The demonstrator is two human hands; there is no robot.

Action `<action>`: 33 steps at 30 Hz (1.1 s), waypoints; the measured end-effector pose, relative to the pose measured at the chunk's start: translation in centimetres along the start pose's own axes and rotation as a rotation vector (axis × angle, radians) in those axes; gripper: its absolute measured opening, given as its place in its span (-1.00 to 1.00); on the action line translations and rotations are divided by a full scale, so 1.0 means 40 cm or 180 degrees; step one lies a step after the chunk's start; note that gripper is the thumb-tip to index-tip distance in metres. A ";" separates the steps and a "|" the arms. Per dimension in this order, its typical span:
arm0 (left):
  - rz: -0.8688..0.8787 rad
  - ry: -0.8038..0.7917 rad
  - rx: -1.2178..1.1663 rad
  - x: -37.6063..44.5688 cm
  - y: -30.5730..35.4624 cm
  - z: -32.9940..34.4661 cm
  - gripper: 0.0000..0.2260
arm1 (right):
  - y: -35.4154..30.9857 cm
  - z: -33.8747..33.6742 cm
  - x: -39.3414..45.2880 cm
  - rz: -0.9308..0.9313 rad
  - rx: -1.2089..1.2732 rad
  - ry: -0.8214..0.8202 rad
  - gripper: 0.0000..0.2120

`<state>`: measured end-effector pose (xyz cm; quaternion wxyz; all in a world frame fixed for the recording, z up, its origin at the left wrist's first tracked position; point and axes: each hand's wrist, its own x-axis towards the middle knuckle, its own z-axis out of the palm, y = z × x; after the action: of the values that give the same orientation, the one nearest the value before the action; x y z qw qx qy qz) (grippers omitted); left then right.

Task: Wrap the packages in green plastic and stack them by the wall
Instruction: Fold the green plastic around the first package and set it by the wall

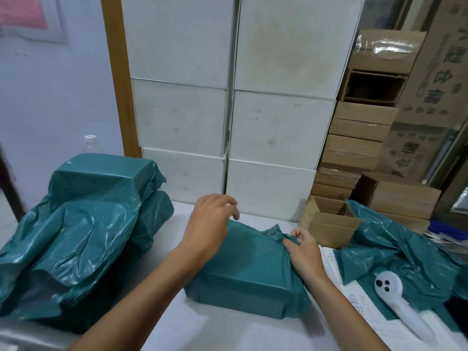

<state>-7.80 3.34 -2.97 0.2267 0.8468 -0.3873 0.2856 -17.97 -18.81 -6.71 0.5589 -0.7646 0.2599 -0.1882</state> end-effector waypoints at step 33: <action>-0.2053 -0.1413 -0.2345 -0.063 -0.018 0.049 -0.77 | 0.066 0.039 -0.046 0.0167 0.0953 -0.0571 -0.68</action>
<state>-7.98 3.92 -6.20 0.4977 0.8272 -0.2207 -0.1392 -19.01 -17.14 -9.68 0.6922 -0.6796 0.1978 -0.1412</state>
